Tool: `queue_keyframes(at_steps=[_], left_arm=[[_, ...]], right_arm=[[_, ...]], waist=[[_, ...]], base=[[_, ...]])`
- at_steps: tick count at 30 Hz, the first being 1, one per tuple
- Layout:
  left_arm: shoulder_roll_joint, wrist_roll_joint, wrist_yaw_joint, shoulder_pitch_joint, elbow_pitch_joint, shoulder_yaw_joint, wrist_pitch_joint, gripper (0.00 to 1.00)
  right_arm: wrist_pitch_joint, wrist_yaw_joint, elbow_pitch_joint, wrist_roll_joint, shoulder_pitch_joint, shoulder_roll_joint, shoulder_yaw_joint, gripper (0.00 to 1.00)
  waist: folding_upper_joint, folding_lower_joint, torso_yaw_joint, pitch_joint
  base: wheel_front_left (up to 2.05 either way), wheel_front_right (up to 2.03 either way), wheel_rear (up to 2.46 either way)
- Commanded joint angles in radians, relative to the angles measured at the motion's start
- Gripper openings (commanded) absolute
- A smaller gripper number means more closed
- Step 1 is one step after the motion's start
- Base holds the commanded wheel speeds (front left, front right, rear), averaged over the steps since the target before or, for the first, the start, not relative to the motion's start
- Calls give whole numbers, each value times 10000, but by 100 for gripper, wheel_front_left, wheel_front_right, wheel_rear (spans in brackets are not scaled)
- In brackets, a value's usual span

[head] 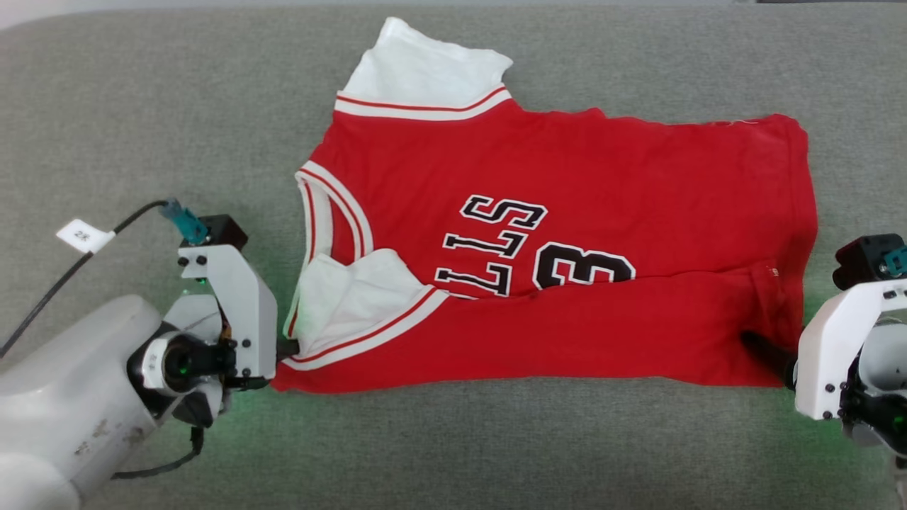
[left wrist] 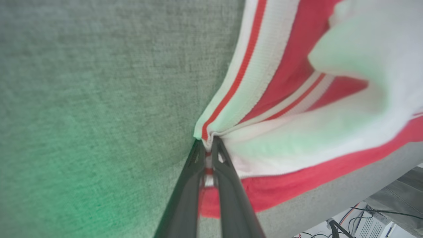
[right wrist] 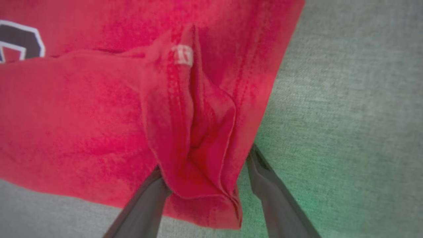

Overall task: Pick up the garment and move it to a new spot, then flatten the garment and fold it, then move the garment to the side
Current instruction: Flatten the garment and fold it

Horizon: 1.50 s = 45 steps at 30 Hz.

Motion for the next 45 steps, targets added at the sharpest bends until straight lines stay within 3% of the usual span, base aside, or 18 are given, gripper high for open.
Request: queue_keyframes(at_steps=[1, 9, 16, 29, 37, 40, 41, 42, 44, 45], left_arm=[[-673, 95, 34, 225, 397, -187, -452, 0], [-552, -77, 56, 328, 890, -122, -175, 0], [-230, -262, 225, 406, 664, -91, 183, 0], [823, -475, 1325, 757, -1245, -108, 650, 0], [1061, -528, 1668, 1330, -2031, -159, 323, 0], [863, -548, 1560, 1490, -1839, -154, 101, 8], [801, -533, 1509, 1531, -1729, -157, 28, 18], [719, -506, 1507, 1558, -1559, -137, -59, 35], [549, -566, 1465, 1621, -1299, -148, -71, 37], [519, -463, 1455, 1588, -1180, -190, -118, 45]], right_arm=[[85, 11, 625, 282, 145, 326, 504, 0], [13, -1, 1141, 636, -112, -482, 487, 0], [178, -3, 886, 836, 9, -763, 342, 0], [799, -3, -527, 1334, 958, -1493, 112, 0], [872, -3, -960, 1268, 1754, -1158, -170, 0], [837, -1, -862, 1176, 1796, -882, -56, 0], [783, -1, -834, 1079, 1754, -843, 5, 3], [726, -1, -779, 1001, 1712, -806, 73, 34], [586, -1, -668, 912, 1629, -687, 194, 100], [535, -1, -632, 886, 1594, -662, 252, 100]], waist=[[0, 0, 104, 63], [0, 0, 217, -279], [0, 0, 269, -759], [0, 0, 476, -1517], [0, 0, 438, -1504], [0, 0, 355, -1466], [0, 0, 317, -1453], [0, 0, 291, -1440], [0, 0, 255, -1440], [0, 0, 232, -1461]], base=[[0, 0, 0], [0, 0, 0], [0, 0, 0], [0, 0, 0], [0, 0, 0], [0, 0, 0], [0, 0, 0], [0, 0, 0], [0, 0, 0], [0, 0, 0]])
